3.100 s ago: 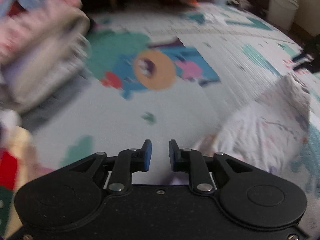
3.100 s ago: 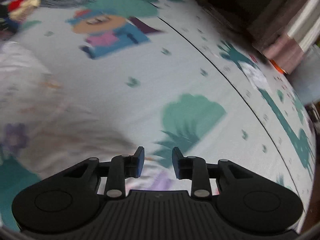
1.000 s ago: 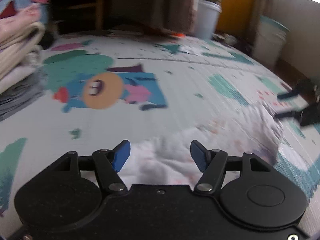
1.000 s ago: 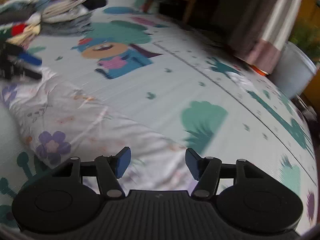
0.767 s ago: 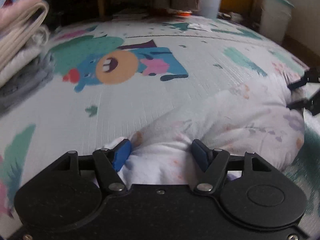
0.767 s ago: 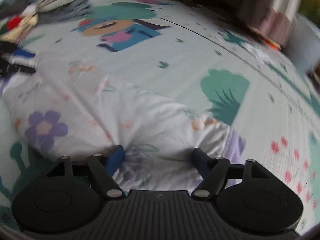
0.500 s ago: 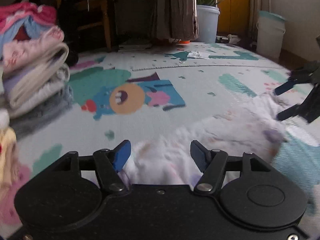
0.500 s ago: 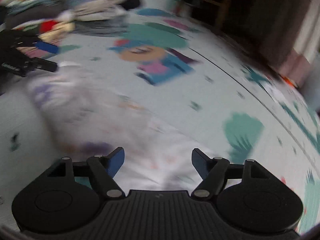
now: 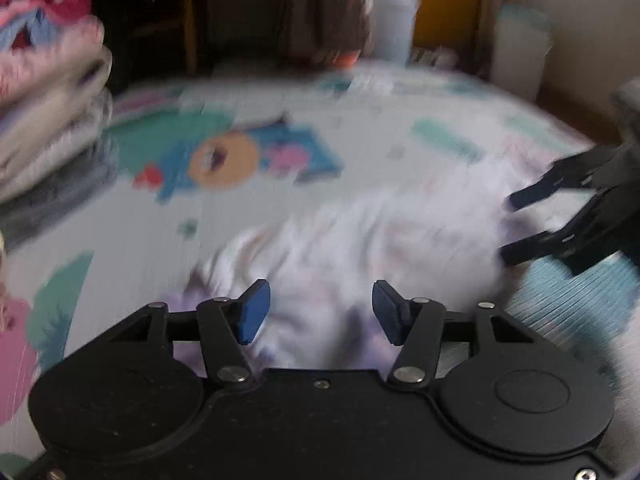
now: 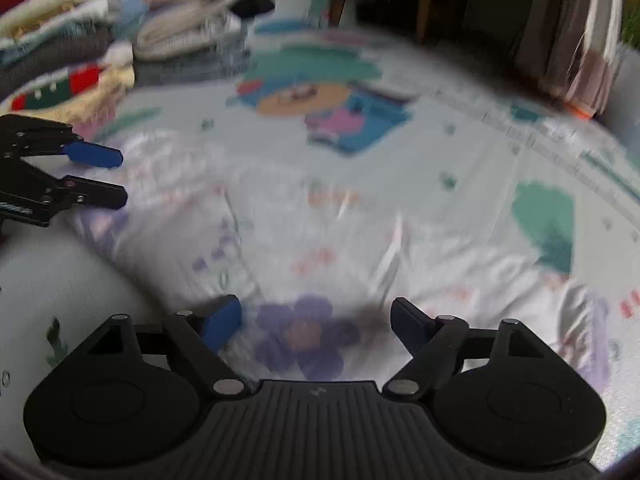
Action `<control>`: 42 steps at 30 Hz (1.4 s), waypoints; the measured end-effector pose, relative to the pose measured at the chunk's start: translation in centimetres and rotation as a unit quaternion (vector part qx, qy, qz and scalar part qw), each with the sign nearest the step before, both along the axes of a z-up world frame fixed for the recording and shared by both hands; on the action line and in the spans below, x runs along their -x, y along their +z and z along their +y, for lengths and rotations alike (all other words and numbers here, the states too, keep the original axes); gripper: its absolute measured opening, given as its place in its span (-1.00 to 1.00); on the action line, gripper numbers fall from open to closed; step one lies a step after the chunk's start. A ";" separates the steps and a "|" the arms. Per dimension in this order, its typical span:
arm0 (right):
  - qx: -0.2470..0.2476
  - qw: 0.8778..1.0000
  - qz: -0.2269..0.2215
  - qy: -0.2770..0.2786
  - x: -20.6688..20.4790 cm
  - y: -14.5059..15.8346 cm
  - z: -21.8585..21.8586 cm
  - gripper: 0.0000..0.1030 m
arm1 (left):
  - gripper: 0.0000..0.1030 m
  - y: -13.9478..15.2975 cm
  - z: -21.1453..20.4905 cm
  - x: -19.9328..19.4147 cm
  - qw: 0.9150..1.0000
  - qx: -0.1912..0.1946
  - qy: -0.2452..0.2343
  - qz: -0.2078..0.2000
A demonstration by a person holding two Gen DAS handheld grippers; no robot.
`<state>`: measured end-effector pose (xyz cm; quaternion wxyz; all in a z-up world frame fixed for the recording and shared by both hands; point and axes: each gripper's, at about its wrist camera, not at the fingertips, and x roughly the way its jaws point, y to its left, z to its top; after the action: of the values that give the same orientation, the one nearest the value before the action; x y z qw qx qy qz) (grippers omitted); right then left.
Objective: Fold clothes
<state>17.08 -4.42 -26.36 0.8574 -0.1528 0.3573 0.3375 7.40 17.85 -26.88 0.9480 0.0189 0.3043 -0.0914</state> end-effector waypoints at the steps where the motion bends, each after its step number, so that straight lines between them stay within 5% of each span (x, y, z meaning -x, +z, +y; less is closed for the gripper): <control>1: -0.006 1.000 -0.002 -0.008 0.2 0.2 -0.1 0.58 | 0.10 -0.1 -0.1 0.4 1.000 -0.002 -0.004 -0.003; 6: -0.013 0.998 0.034 -0.059 -0.1 -2.0 -0.4 0.68 | 0.13 -3.3 0.5 0.6 1.000 -0.003 -0.010 0.020; 10: -0.030 0.995 0.042 -0.090 -0.3 -1.2 -0.2 0.67 | 0.10 0.2 -0.1 1.4 1.000 -0.006 0.006 0.010; 14: -0.062 0.990 0.033 -0.120 -0.4 -0.4 -2.0 0.67 | 0.17 1.4 2.2 4.4 0.992 0.080 0.086 0.041; 16: -0.059 0.989 0.029 -0.136 -1.0 -0.6 -3.4 0.65 | 0.18 0.4 4.3 5.6 0.973 0.164 0.136 0.092; 18: -0.055 0.986 0.025 -0.156 -2.0 -0.6 -5.0 0.65 | 0.20 -1.3 6.2 6.6 0.938 0.259 0.185 0.135; 21: -0.053 0.981 0.022 -0.185 -3.4 -0.8 -7.1 0.61 | 0.20 -3.1 7.4 6.9 0.899 0.346 0.228 0.137; 23: -0.064 0.976 0.031 -0.204 -4.2 -0.9 -8.2 0.60 | 0.26 -4.0 7.7 6.0 0.883 0.386 0.239 0.121; 26: -0.068 0.973 0.045 -0.215 -5.0 -1.4 -8.6 0.60 | 0.43 -4.8 7.3 4.2 0.877 0.398 0.252 0.092; 28: -0.053 0.975 0.050 -0.211 -5.0 -2.0 -8.3 0.60 | 0.40 -4.8 6.6 3.2 0.884 0.386 0.250 0.081; 29: -0.046 0.976 0.046 -0.209 -4.8 -2.1 -8.0 0.62 | 0.20 -4.7 6.4 2.9 0.887 0.375 0.256 0.081; 30: -0.040 0.977 0.043 -0.206 -4.6 -2.2 -7.8 0.63 | -0.40 -4.6 6.7 2.8 0.886 0.373 0.264 0.086; 32: -0.031 0.978 0.042 -0.204 -4.2 -2.3 -7.4 0.63 | -0.41 -4.4 8.1 2.9 0.881 0.380 0.265 0.095; 36: -0.011 0.986 0.051 -0.158 -2.8 -1.9 -5.1 0.63 | -0.43 -2.9 11.2 3.5 0.893 0.355 0.264 0.085; 39: -0.001 0.992 0.037 -0.121 -1.1 -1.0 -2.2 0.60 | -0.43 -2.4 14.1 4.3 0.892 0.334 0.295 0.074; 41: -0.002 0.994 0.022 -0.103 0.0 -0.3 -0.3 0.52 | -0.38 -2.7 16.2 4.7 0.884 0.326 0.329 0.070; 42: -0.009 0.995 0.017 -0.094 0.2 -0.1 0.6 0.50 | -0.16 -3.1 17.1 5.2 0.871 0.347 0.341 0.068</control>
<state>16.84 -3.82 -26.43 0.8803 -0.1052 0.3818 0.2613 2.25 34.96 -29.94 0.8427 -0.4226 0.3040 0.1372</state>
